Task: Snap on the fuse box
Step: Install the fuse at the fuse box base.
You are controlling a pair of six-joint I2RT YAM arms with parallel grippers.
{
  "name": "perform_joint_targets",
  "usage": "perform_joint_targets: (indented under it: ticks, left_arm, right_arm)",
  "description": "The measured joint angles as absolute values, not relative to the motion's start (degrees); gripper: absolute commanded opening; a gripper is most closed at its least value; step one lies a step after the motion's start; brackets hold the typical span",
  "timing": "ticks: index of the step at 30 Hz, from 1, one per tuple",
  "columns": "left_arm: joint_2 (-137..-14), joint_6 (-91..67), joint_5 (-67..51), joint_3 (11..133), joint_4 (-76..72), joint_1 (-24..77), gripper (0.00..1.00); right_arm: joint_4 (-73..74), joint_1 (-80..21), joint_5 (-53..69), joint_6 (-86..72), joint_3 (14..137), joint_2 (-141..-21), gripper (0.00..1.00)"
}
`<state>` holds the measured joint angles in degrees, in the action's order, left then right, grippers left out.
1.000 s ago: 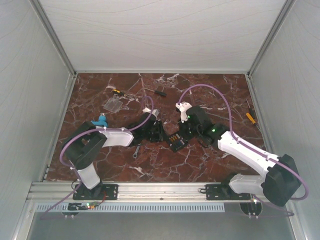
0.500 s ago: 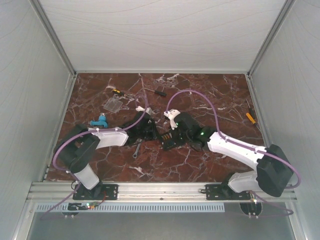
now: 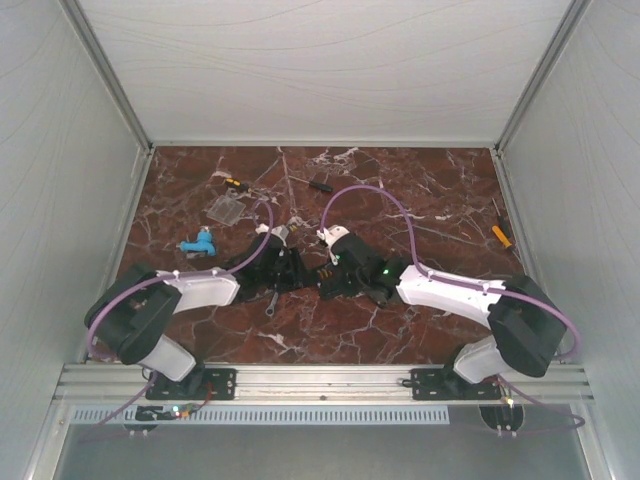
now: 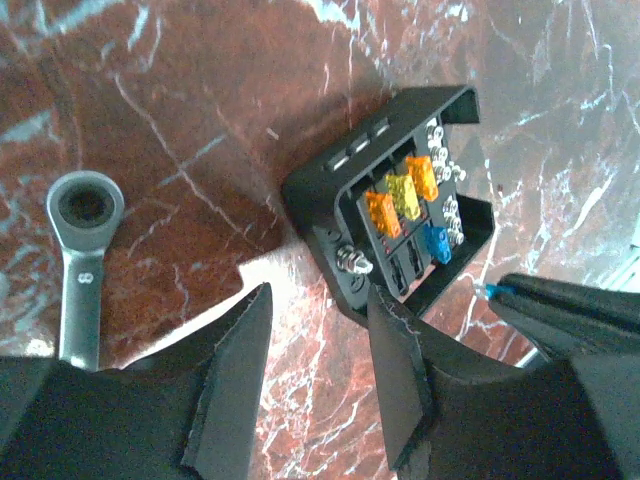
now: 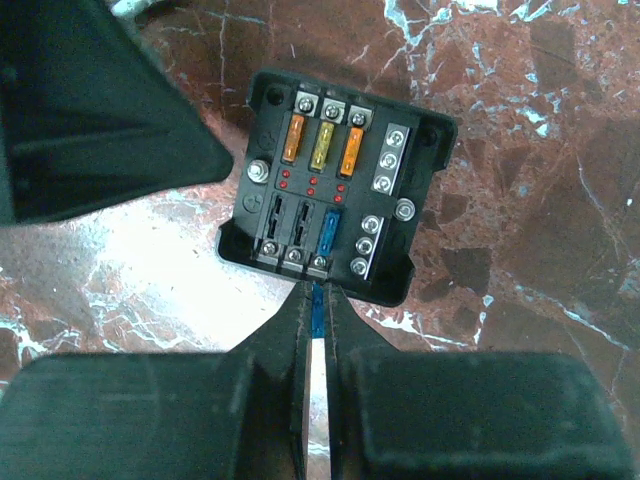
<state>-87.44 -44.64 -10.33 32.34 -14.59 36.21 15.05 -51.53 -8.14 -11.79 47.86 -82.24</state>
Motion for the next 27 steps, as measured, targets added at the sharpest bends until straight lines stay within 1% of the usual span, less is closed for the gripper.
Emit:
perform_joint_targets:
  ticks: [5,11,27]
  left_arm:
    - [-86.83,-48.90,-14.35,28.49,-18.37,35.86,0.43]
    - [-88.71,-53.08,-18.28,27.75,-24.67,34.61,0.40]
    - [-93.14,-55.18,-18.83,27.66,-28.08,34.22,0.34]
  right_arm:
    - [12.67,-52.12,-9.34,-13.13,47.86,-83.77,0.00]
    - [10.96,-52.51,-10.59,-13.45,48.36,-86.59,0.00]
    - [9.15,-53.04,-12.03,-13.63,51.53,-90.45,0.00]
